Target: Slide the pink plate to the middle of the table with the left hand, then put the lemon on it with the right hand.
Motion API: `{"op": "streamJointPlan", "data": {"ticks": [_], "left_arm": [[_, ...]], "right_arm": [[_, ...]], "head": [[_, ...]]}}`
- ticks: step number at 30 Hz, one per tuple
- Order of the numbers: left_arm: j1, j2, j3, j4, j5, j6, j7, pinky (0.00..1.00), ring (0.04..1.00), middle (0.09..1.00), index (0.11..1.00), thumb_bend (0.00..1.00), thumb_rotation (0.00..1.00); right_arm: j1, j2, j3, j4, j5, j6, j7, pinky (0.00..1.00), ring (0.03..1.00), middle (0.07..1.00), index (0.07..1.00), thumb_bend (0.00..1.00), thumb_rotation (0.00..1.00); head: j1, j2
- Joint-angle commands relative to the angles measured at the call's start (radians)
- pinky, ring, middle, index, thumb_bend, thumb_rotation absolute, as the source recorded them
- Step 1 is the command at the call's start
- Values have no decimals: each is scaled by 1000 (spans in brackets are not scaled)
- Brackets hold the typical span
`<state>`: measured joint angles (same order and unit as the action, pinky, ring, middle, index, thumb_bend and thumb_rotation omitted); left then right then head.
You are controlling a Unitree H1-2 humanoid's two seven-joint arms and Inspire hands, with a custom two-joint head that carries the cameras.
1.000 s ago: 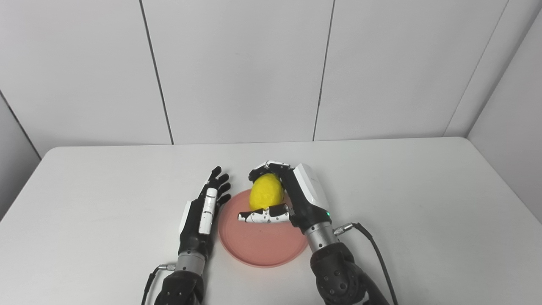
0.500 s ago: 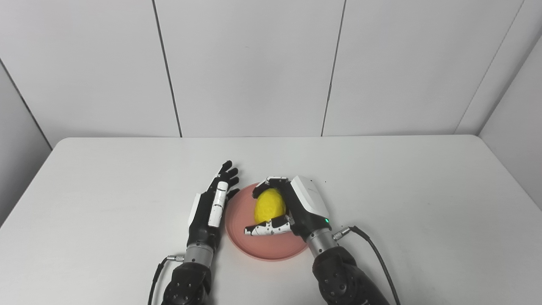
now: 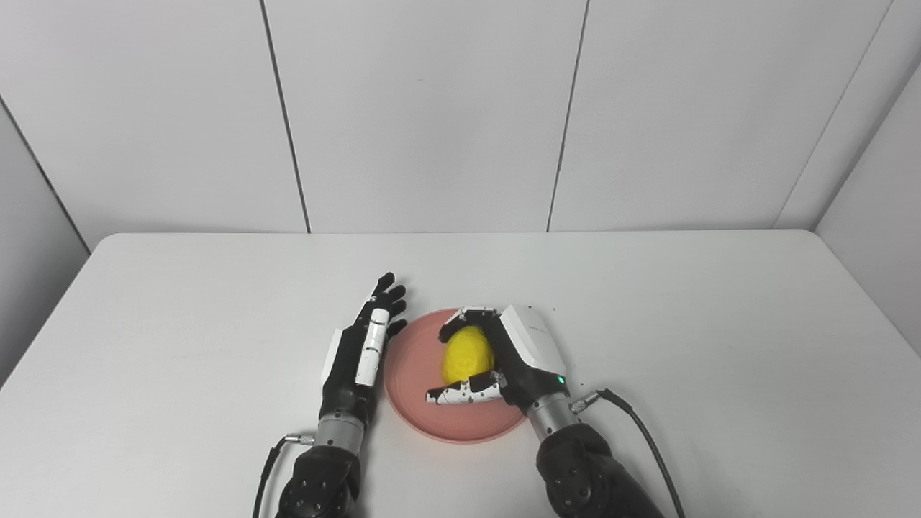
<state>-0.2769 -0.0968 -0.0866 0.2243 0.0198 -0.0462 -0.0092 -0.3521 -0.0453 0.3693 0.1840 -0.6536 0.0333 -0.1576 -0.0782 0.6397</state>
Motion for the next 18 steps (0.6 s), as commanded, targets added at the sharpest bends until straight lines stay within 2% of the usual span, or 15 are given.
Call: {"op": "streamJointPlan", "data": {"ticks": [1,2,4,6,7,8,11,12,13,15,18], "left_arm": [[3,-19,-8,1,-1,2,-1,859,903,910,911,555,1000],[2,-19,-8,2,-1,-1,-2,862,906,913,911,554,1000],[1,-19,-8,6,-4,-11,-4,858,904,913,908,548,1000],[1,-19,-7,7,-8,-15,-6,862,907,918,909,538,1000],[1,-18,-8,6,-5,-14,-5,862,907,919,909,537,1000],[1,-17,-9,5,-2,-14,-4,861,906,917,908,531,1000],[0,-16,-10,2,5,-3,0,863,906,915,906,534,1000],[1,-16,-10,0,7,1,2,856,900,910,901,543,1000],[1,-16,-12,-2,10,5,2,856,900,910,901,547,1000],[1,-14,-13,-3,11,7,0,872,909,918,907,548,1000],[-3,-9,-17,6,15,-3,-5,893,922,928,916,549,1000]], "right_arm": [[-31,-7,1,-4,-20,-69,-45,225,415,502,492,515,0],[-30,-6,1,-4,-22,-77,-52,315,410,487,530,511,0],[-28,-7,1,-6,-22,-102,-65,453,434,501,515,513,0],[-27,-9,0,-4,-20,-131,-76,538,577,500,497,519,1],[-27,-13,2,-3,-17,-156,-84,550,597,500,495,520,1],[-28,-15,3,-2,-15,-174,-88,594,647,613,497,512,84],[-25,-19,2,-5,-12,-219,-97,646,703,697,498,508,139],[-24,-19,0,-6,-12,-228,-97,672,728,721,646,581,198],[-20,-20,0,-10,-15,-236,-96,691,746,738,712,614,240],[-15,-21,0,-17,-19,-247,-96,736,784,775,770,644,324],[-12,-29,0,-22,-20,-264,-87,773,810,803,792,650,390]], "head": [[1,-1],[1,-1],[1,-1],[1,-1],[2,-1],[2,-1],[3,-1],[3,-1],[2,-1],[3,0],[3,-1]]}}
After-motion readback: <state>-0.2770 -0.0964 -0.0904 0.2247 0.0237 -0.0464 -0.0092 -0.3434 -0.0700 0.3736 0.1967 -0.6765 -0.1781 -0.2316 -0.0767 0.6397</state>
